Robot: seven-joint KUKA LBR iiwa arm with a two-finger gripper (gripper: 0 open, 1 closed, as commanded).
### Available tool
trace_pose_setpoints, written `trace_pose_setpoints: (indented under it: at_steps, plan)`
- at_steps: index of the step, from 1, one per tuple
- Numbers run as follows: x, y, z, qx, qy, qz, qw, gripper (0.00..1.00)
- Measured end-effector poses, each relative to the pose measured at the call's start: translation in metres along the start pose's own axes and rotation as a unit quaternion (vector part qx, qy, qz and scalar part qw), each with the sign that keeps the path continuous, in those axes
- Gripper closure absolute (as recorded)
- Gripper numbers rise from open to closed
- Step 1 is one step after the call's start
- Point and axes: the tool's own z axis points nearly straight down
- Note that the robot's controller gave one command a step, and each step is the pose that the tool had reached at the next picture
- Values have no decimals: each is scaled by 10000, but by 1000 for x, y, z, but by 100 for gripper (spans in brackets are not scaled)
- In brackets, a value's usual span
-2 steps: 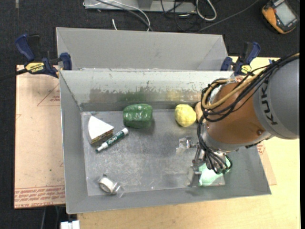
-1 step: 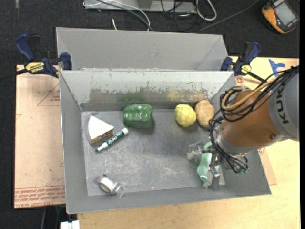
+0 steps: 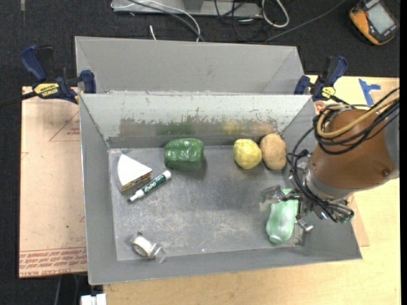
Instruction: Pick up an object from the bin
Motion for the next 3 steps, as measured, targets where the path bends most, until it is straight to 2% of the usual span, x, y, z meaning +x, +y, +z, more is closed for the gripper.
trace_pose_setpoints:
  at_steps: [1,2,3]
  plan:
    - [13,-50,30,-1,-11,-52,10000,0]
    - [3,-61,50,-31,-51,-1052,9944,0]
    - [19,-54,57,-42,-74,-1326,9911,100]
